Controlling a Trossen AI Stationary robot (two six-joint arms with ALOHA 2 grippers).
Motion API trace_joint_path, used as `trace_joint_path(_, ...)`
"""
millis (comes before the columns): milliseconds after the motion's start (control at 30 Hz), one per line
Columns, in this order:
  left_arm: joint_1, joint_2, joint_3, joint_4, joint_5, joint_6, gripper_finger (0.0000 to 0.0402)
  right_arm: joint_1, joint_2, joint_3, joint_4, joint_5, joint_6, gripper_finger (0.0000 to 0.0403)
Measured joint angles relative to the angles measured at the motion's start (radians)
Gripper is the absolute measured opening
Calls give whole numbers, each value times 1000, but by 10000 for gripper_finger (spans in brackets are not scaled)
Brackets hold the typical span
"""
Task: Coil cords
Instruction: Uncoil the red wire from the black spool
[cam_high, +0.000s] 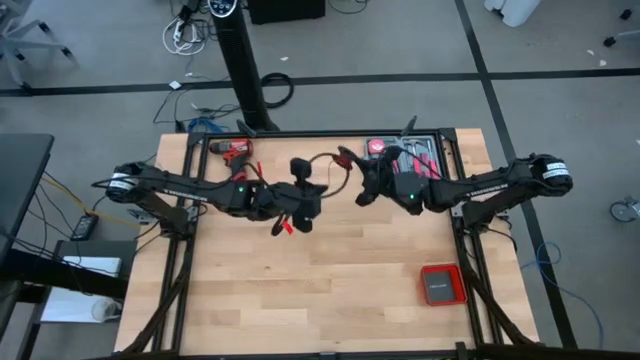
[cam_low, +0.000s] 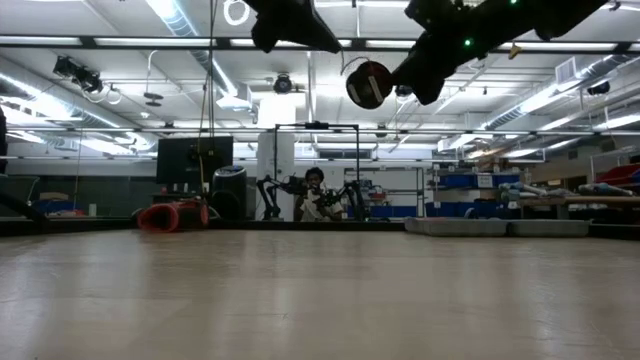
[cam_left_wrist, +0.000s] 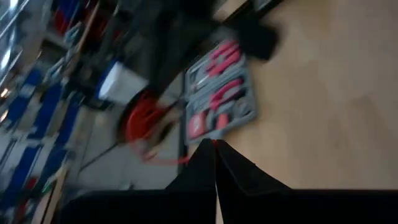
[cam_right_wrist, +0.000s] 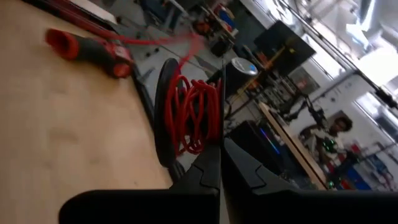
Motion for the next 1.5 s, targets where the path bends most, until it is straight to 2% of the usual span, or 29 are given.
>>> trace_joint_path(233, -3, 28, 0, 30, 159, -11, 0, -67, 1, 0, 138, -62, 7, 0)
trace_joint_path(400, 0, 45, 0, 52, 219, -19, 0, -80, 1, 0, 224, -66, -8, 0)
trace_joint_path(533, 13, 83, 0, 29, 223, -28, 0, -74, 1, 0, 281, -89, -9, 0)
trace_joint_path(767, 44, 131, -1, -104, 18, -65, 0, -14, 0, 0, 284, -91, -17, 0)
trace_joint_path(1167, 119, 129, 0, -221, -26, -164, 0, 47, -69, 0, 271, -44, -18, 0)
trace_joint_path(1367, 125, 118, 0, -250, -99, -160, 0, 104, -139, 0, 90, -7, 3, 0)
trace_joint_path(1500, 124, 99, 0, -250, -148, -138, 0, 138, -167, 0, -85, -8, 97, 0)
